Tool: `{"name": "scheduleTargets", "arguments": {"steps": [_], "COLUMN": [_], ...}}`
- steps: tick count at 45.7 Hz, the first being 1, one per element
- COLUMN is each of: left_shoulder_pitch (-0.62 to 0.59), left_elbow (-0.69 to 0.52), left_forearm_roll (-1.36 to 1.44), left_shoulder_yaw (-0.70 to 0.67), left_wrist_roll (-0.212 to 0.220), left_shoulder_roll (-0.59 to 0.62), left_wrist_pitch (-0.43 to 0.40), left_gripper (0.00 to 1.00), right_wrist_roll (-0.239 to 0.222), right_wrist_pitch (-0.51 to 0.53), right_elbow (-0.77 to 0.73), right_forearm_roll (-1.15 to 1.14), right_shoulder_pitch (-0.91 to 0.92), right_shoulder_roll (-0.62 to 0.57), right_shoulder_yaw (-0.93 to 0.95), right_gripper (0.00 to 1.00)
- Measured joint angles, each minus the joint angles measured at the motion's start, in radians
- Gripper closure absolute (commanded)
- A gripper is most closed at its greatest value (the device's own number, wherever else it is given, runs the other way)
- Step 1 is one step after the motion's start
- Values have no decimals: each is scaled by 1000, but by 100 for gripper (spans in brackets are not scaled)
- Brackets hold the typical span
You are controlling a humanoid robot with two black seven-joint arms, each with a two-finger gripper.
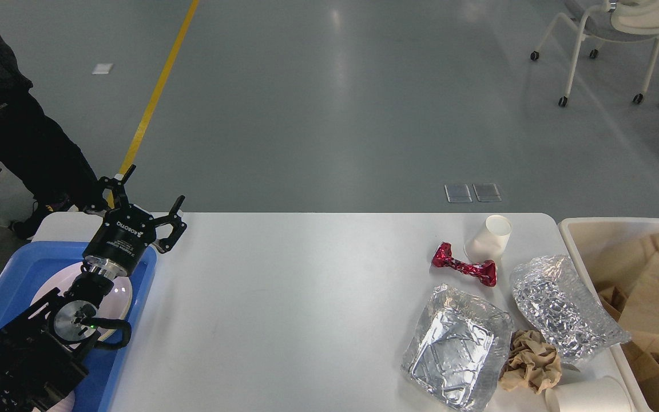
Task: Tidy desktop
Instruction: 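Lift the brown paper bag and drop it into the white bin, then raise the right gripper and lower it to the crumpled foil packet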
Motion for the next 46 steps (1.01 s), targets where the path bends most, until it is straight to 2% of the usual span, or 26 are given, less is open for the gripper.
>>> {"name": "scheduleTargets", "arguments": {"steps": [1, 2, 3, 4, 17, 20, 24, 30, 36, 41, 46], "left_shoulder_pitch": [0, 0, 0, 0, 0, 0, 0, 0, 0, 0, 0], "left_elbow": [0, 0, 0, 0, 0, 0, 0, 0, 0, 0, 0], "left_forearm_roll": [0, 0, 0, 0, 0, 0, 0, 0, 0, 0, 0], "left_shoulder_yaw": [0, 0, 0, 0, 0, 0, 0, 0, 0, 0, 0], "left_wrist_roll": [0, 0, 0, 0, 0, 0, 0, 0, 0, 0, 0], "left_shoulder_roll": [0, 0, 0, 0, 0, 0, 0, 0, 0, 0, -1], "left_wrist_pitch": [0, 0, 0, 0, 0, 0, 0, 0, 0, 0, 0], "left_gripper": [0, 0, 0, 0, 0, 0, 0, 0, 0, 0, 0], "right_wrist_roll": [0, 0, 0, 0, -3, -3, -3, 1, 23, 91, 170], "right_wrist_pitch": [-3, -6, -12, -17, -43, -29, 19, 205, 501, 777, 858], "right_elbow": [-4, -7, -10, -11, 12, 94, 283, 593, 867, 955, 962], "right_forearm_roll": [3, 5, 8, 10, 34, 36, 37, 31, 29, 28, 16], "right_shoulder_pitch": [-7, -13, -19, -22, -26, 37, 224, 631, 1038, 1384, 1715], "right_shoulder_roll": [3, 5, 8, 11, 33, 19, -45, -111, -89, -43, -9], "right_shoulder_yaw": [3, 6, 8, 9, 22, 26, 3, -145, -287, -286, -222], "right_gripper": [93, 74, 41, 0, 0, 0, 0, 0, 0, 0, 0]}}
